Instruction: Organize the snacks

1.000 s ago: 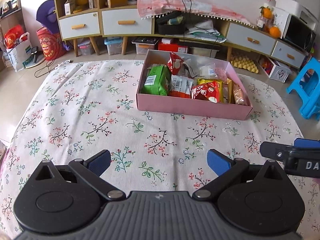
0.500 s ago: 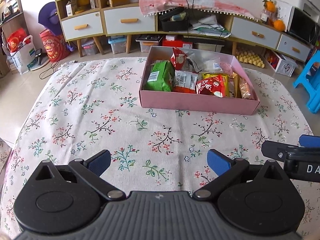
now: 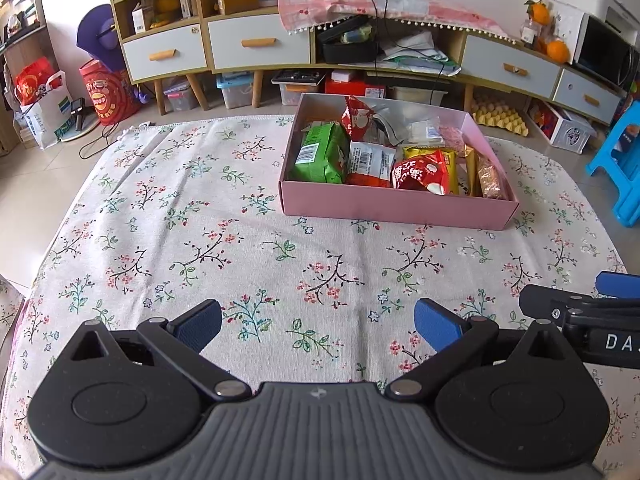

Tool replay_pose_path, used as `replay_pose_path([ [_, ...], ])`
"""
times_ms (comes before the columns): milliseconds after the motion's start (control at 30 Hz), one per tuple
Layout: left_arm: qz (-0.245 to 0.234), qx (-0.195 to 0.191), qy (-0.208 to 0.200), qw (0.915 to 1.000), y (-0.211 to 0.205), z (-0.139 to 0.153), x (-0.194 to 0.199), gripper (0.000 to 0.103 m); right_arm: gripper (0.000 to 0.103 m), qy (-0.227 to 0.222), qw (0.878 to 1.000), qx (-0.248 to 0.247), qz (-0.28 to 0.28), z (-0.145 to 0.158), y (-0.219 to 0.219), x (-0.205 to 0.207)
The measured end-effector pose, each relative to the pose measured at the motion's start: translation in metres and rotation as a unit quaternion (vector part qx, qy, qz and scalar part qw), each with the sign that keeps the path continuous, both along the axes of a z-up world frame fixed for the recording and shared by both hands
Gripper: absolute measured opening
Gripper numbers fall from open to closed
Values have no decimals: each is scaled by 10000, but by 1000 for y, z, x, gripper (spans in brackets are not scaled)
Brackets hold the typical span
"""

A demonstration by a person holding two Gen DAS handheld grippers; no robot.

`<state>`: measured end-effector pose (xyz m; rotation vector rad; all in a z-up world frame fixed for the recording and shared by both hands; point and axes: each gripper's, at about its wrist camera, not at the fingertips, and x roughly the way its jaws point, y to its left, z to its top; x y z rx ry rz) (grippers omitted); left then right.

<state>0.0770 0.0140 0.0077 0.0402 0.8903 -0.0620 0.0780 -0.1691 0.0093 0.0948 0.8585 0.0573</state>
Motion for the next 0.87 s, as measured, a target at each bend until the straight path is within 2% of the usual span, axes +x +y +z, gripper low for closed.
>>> replay_pose_path([
  [867,-53,-13,43,10000,-1,-1,0,103,98,31,10000,-16,8,-2,1,0],
])
